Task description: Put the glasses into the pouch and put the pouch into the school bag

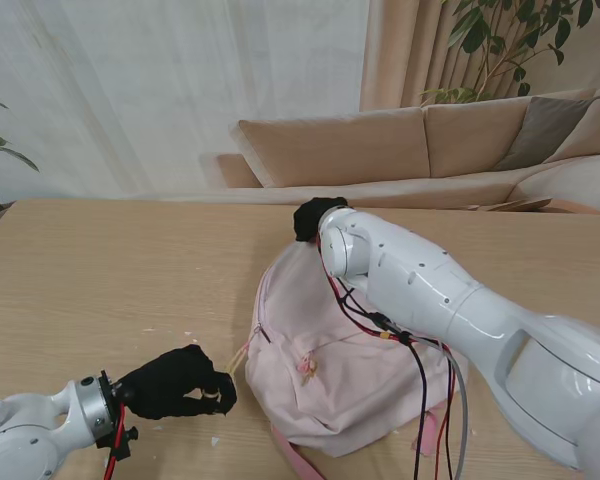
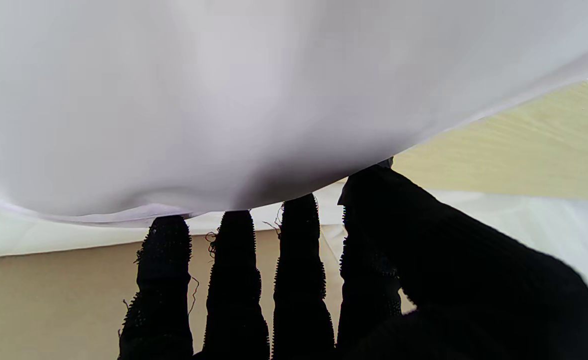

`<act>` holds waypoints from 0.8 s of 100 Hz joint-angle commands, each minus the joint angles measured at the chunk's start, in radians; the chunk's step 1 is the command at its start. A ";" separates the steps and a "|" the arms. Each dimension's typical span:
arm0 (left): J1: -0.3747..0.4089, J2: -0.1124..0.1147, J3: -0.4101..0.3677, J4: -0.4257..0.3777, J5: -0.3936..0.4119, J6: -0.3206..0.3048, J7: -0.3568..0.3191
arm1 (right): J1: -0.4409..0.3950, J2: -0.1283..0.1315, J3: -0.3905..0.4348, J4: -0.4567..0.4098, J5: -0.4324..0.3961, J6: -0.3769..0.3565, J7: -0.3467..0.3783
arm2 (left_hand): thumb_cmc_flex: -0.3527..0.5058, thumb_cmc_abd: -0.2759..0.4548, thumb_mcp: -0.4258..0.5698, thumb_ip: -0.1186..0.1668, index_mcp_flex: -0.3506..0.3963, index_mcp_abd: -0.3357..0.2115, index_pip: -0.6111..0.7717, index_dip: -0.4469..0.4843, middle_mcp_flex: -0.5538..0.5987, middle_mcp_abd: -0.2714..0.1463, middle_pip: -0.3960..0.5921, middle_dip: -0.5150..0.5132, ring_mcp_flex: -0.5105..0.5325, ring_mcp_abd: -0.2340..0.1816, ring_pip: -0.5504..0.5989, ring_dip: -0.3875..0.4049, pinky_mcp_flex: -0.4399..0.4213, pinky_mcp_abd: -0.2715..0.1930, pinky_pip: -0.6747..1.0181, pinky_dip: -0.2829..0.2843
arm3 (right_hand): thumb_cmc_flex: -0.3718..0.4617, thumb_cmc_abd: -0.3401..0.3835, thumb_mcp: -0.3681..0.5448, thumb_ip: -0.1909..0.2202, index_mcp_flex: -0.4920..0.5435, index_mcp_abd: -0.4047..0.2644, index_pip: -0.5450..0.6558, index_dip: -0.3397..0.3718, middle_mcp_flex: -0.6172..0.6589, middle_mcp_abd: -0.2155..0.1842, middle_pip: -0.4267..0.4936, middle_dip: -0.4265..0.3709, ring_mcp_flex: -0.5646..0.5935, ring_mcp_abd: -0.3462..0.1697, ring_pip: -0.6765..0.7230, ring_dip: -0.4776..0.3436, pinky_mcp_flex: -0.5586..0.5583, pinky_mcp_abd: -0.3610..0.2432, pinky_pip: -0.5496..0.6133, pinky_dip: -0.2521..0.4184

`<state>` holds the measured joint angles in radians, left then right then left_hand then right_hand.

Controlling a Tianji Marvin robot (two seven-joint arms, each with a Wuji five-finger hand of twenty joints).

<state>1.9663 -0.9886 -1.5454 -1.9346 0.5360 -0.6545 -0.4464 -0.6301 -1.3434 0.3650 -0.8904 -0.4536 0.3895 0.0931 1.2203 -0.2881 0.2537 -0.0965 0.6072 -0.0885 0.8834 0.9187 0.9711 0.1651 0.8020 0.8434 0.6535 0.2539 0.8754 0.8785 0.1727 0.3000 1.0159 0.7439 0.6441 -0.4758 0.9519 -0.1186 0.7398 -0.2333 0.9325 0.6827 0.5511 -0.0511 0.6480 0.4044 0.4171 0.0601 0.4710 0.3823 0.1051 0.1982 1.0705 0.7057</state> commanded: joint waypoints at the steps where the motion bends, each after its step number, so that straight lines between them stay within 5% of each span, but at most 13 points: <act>1: 0.019 0.006 -0.001 -0.014 0.031 -0.020 0.004 | 0.002 0.000 -0.001 0.005 -0.001 0.008 0.016 | 0.011 0.091 0.046 0.014 0.081 -0.039 0.114 0.097 0.037 -0.022 0.055 0.021 0.018 -0.008 0.026 0.026 0.000 0.015 0.031 0.019 | 0.025 0.023 0.002 0.004 0.019 0.013 0.028 0.019 -0.004 0.004 0.021 0.005 -0.008 0.009 0.016 0.017 0.001 0.010 -0.013 -0.001; 32: 0.010 0.001 0.015 -0.008 0.065 -0.013 0.026 | -0.012 -0.027 0.032 0.023 0.036 0.071 -0.033 | 0.011 0.095 0.044 0.014 0.078 -0.044 0.115 0.104 0.032 -0.027 0.055 0.023 0.014 -0.014 0.022 0.028 -0.002 0.012 0.029 0.018 | 0.032 -0.003 0.031 0.001 0.031 0.061 0.038 0.011 0.011 0.037 0.054 0.018 0.001 0.024 0.042 0.027 0.015 0.020 0.022 0.013; 44: -0.002 -0.005 0.019 0.005 0.079 -0.002 0.049 | -0.033 -0.004 0.051 -0.027 0.018 0.049 -0.040 | 0.013 0.095 0.043 0.015 0.078 -0.043 0.115 0.105 0.031 -0.025 0.057 0.024 0.013 -0.013 0.023 0.029 -0.003 0.012 0.028 0.017 | 0.034 -0.021 0.025 -0.008 0.014 -0.034 -0.013 -0.072 0.016 0.051 0.033 0.004 0.004 0.031 0.042 0.027 0.014 0.024 0.023 0.013; 54: -0.011 -0.010 0.018 0.014 0.080 0.006 0.064 | -0.055 0.026 0.068 -0.096 -0.008 0.019 -0.035 | 0.015 0.095 0.041 0.015 0.077 -0.041 0.115 0.106 0.030 -0.023 0.058 0.025 0.012 -0.011 0.023 0.031 -0.005 0.014 0.028 0.018 | 0.012 0.006 0.046 0.023 -0.112 -0.095 -0.208 -0.229 -0.007 0.045 0.006 -0.007 -0.007 0.030 0.029 0.023 0.002 0.018 0.011 0.009; 59: -0.013 -0.012 0.015 0.017 0.083 0.008 0.074 | -0.066 0.049 0.072 -0.145 -0.029 -0.003 -0.016 | 0.015 0.096 0.040 0.015 0.077 -0.042 0.115 0.106 0.029 -0.023 0.058 0.025 0.012 -0.012 0.023 0.031 -0.005 0.013 0.028 0.018 | -0.013 0.047 0.038 0.091 -0.161 -0.102 -0.345 -0.203 -0.037 0.037 -0.009 -0.012 -0.023 0.025 0.015 0.021 -0.010 0.014 -0.001 0.009; 80: -0.028 -0.022 0.008 0.023 0.092 0.021 0.109 | -0.091 0.119 0.061 -0.291 -0.131 -0.092 0.072 | 0.016 0.097 0.038 0.016 0.076 -0.042 0.114 0.105 0.029 -0.023 0.058 0.025 0.011 -0.011 0.022 0.032 -0.006 0.015 0.028 0.019 | 0.028 -0.052 0.106 0.092 -0.334 -0.138 -0.477 -0.328 -0.180 0.010 -0.107 -0.078 -0.100 0.002 -0.070 -0.011 -0.059 0.000 -0.090 -0.008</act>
<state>1.9405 -1.0029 -1.5344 -1.9085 0.6234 -0.6410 -0.3283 -0.7184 -1.2265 0.4452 -1.1727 -0.5889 0.3110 0.1488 1.2195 -0.2881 0.2545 -0.0966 0.6072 -0.0886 0.8735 0.9414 0.9719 0.1649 0.8271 0.8549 0.6540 0.2539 0.8772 0.8899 0.1749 0.3002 1.0169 0.7439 0.6427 -0.5007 1.0091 -0.0456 0.4510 -0.3448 0.4885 0.3944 0.4333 -0.0256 0.5599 0.3488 0.3580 0.0746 0.4373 0.3958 0.0698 0.2100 1.0130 0.7048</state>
